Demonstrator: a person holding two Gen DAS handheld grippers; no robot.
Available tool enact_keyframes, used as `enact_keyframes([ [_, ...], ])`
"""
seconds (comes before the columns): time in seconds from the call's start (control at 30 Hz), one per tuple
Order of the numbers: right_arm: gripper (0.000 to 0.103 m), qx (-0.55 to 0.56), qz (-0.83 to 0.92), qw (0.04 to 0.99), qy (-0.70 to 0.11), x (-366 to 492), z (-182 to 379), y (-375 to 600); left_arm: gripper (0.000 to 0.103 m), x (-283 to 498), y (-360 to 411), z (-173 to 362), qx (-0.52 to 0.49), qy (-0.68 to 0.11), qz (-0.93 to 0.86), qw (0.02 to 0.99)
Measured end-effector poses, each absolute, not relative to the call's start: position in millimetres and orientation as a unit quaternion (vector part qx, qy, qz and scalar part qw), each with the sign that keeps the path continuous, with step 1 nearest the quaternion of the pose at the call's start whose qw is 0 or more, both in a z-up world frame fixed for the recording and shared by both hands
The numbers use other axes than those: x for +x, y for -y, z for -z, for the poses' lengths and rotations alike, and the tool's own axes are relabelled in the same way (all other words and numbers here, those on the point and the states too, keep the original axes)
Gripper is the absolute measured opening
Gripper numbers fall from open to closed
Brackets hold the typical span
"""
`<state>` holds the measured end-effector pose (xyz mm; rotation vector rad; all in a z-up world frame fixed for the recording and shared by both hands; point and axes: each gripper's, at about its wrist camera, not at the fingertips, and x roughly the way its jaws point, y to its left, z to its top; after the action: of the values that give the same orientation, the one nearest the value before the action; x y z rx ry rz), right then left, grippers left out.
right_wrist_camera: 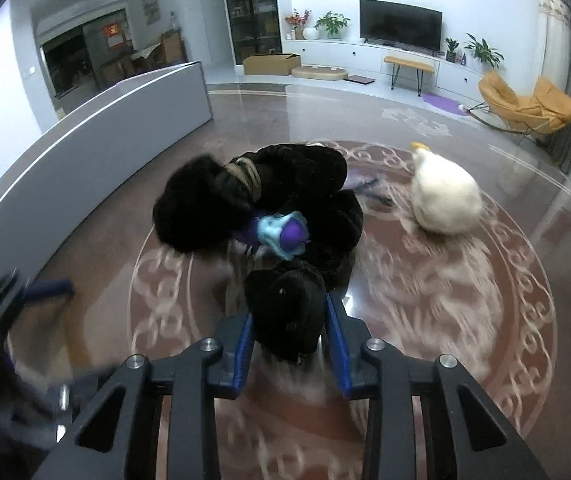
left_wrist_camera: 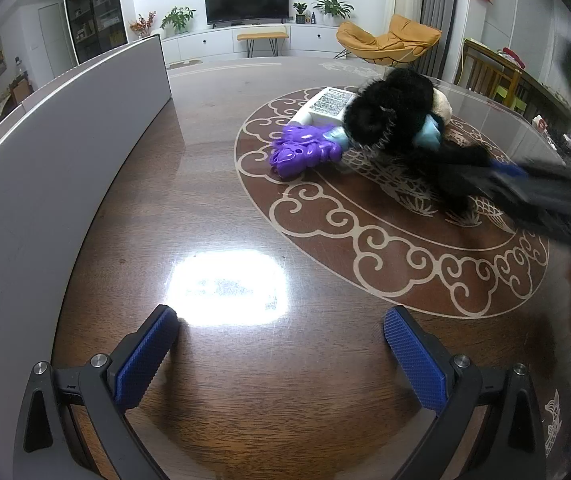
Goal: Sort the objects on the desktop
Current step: 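Reach the right gripper to the black plush toy and grasp it, then grasp the second black plush with the left gripper while the right holds its plush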
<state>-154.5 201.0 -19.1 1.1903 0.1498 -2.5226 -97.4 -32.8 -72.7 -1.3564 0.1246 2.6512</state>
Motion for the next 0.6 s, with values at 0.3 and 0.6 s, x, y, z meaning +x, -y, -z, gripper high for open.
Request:
enact_keyframes([
  [0.3,0.041,0.421,0.892,0.138,-0.091,-52,27,-264,0.103,-97,33,73,-0.454,-0.042,-0.887,0.081],
  [0.6,0.084,0.425,0.893,0.119,-0.086,-71,27,-266,0.103,-93,37,68,-0.457,-0.05,-0.883,0.096],
])
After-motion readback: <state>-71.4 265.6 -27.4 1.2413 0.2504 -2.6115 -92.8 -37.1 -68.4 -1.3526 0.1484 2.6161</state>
